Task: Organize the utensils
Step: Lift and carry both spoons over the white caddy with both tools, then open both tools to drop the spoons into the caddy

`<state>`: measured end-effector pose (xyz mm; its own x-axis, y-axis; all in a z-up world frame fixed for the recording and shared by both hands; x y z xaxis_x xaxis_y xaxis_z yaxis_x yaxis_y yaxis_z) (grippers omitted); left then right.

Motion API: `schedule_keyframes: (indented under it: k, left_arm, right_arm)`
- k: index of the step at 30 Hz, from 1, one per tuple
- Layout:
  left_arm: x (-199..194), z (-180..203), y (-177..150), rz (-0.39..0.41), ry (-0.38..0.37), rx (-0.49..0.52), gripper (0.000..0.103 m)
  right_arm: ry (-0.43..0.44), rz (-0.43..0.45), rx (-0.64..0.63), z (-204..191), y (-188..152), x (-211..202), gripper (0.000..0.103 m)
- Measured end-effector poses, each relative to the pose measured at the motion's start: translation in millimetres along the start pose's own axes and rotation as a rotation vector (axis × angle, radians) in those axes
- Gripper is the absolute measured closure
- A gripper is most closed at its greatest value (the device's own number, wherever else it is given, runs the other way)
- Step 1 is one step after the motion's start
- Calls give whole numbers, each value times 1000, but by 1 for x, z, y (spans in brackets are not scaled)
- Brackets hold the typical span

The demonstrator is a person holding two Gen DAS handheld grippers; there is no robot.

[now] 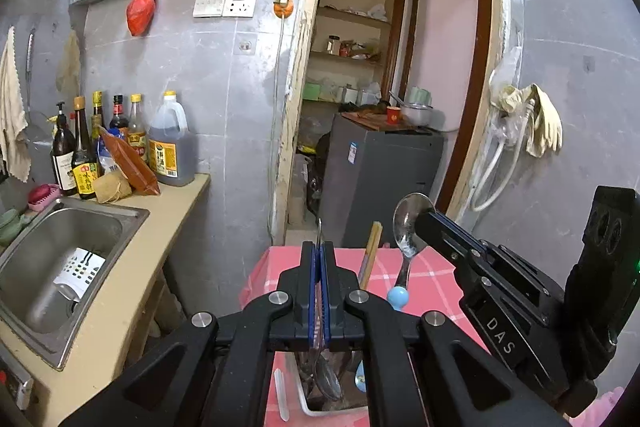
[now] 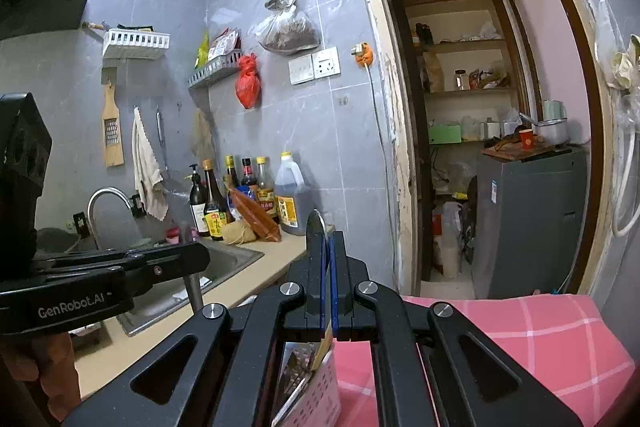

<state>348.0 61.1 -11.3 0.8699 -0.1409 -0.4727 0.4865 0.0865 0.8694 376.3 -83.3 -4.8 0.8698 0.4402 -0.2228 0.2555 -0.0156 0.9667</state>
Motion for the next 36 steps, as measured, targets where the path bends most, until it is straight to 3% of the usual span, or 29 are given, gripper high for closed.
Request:
schedule_keyframes:
  k: [15, 28, 32, 36]
  left_arm:
    - [7, -17, -11, -124, -121, -94, 100]
    - [10, -20, -20, -183, -137, -108, 98]
    - [11, -21, -24, -195, -148, -127, 95]
    - [10, -24, -26, -189, -160, -154, 79]
  right_arm:
    - [110, -95, 16, -3, -20, -4, 98]
    - [140, -173, 50, -1, -40, -3, 95]
    - [139, -177, 54, -1, -39, -3, 95]
    - [134, -175, 54, 0, -40, -3, 95]
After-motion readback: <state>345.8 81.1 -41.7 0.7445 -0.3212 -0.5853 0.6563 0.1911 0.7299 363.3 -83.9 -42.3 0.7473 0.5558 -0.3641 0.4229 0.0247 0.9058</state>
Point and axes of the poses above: each gripper's, at about its wrist camera, not at the fingertips, and x roughly the way its jaws point, z to its right, y to its top, the point moved 4 cm from there along x, roughly the way its jaws point, and after that the axes turned 4 degrees about -z, right-handed, at the moved point
